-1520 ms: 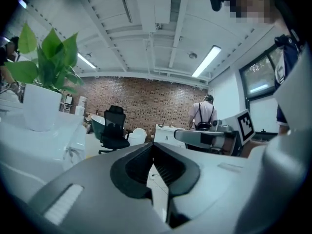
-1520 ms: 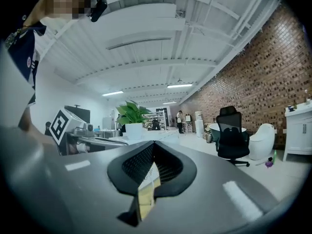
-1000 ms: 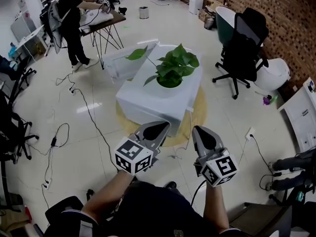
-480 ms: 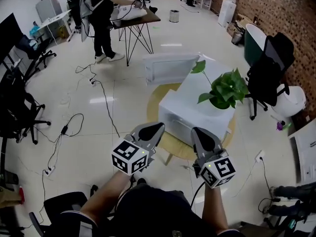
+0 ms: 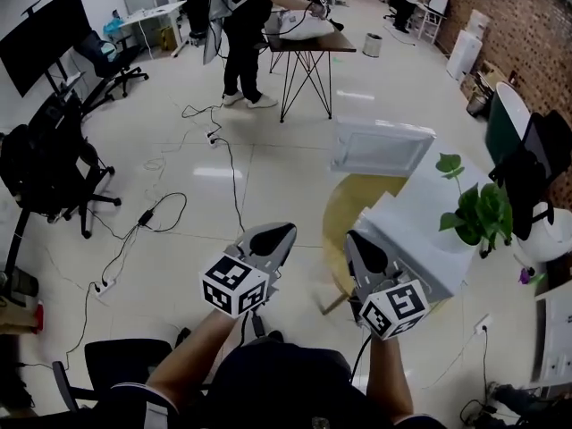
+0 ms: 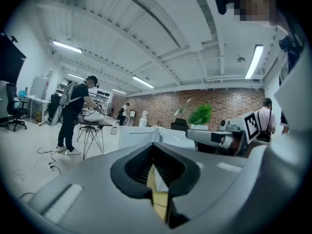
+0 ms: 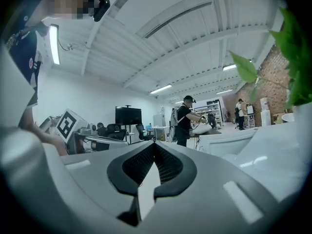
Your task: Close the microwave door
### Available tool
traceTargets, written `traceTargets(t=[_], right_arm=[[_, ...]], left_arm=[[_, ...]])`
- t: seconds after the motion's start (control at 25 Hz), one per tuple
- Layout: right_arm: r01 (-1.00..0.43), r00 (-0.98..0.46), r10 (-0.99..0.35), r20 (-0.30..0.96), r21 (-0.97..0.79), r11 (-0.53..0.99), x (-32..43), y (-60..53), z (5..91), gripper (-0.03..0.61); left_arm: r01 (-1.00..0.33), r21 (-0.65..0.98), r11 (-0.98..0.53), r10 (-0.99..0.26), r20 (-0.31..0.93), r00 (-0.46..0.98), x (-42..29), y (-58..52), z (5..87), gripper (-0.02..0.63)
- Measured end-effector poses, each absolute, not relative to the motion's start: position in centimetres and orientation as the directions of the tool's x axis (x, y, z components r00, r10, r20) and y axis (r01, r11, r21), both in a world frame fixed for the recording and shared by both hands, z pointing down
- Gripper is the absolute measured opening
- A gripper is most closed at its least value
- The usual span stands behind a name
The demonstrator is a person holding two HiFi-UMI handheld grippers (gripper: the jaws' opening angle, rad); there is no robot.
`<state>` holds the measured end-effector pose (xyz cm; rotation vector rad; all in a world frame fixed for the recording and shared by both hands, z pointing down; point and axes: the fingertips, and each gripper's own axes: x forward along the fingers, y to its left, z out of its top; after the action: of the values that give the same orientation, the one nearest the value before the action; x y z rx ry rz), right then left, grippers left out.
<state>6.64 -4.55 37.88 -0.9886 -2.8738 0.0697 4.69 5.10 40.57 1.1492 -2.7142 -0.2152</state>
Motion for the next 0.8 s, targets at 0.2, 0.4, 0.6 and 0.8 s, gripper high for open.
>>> traceTargets(t=[0.2,0.4,0.6,0.8], right_arm=[[0.662,-0.739,0.666,0.105,-0.069,0.746,3.9,1.3,39.0,0.002],[0.702,-0.699,0.702,0.135,-0.059,0.710,1.9,5.1,39.4,0.002],[0.740,-0.659,0.738,0.142,-0.054,0.671,-0.7,7.6,39.7,0.002],[0.765,-0.632,0.766,0.118,-0.060,0.641,-5.0,9.7,39.5,0.001]], left_arm=[[-0.652,0.197,0.733,-0.678,0.127,-0.724,2.7,11.2,41.0,0.012],[-0.587,0.204,0.784,-0.614,0.116,-0.780,0.6,16.3,41.0,0.012],[-0.535,0.228,0.813,-0.568,0.117,-0.814,-1.4,18.8,42.0,0.012],[-0.507,0.231,0.831,-0.541,0.118,-0.833,-4.9,20.5,42.3,0.012]])
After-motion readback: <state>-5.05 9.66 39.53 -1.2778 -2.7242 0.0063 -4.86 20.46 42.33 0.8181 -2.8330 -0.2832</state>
